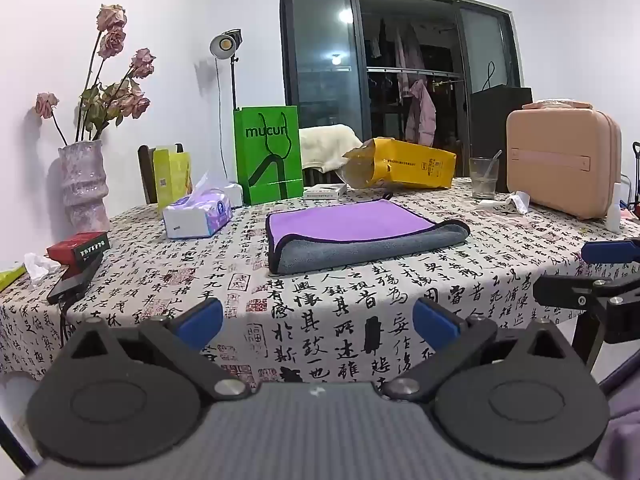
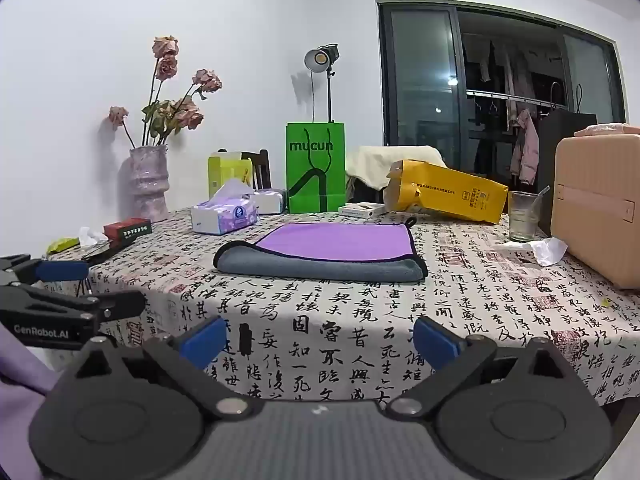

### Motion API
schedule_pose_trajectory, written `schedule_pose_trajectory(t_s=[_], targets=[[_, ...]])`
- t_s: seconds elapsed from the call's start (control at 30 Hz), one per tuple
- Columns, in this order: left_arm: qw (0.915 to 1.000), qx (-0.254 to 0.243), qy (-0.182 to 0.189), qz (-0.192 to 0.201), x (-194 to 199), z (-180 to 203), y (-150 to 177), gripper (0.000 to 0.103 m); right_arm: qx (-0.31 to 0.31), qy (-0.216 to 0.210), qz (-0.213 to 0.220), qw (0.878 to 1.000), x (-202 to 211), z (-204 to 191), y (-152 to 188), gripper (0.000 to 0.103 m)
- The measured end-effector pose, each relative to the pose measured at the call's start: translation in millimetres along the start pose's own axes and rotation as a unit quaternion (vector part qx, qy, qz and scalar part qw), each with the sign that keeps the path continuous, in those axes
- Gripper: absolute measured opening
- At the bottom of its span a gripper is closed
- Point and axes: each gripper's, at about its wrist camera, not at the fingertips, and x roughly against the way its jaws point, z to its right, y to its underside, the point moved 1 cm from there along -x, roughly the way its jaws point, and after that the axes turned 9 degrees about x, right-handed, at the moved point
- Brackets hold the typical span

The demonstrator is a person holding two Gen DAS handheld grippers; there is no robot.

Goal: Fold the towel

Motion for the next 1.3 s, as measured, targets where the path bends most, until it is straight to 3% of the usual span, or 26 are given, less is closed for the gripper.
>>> schedule_pose_trajectory(t_s=[1.3], targets=[[1.0000,0.001,0.006,0.005,1.2,2.2,-1.4,0.103,0.002,0.000,-0.005,1.000,-1.6,-2.4,-0.2,0.100]])
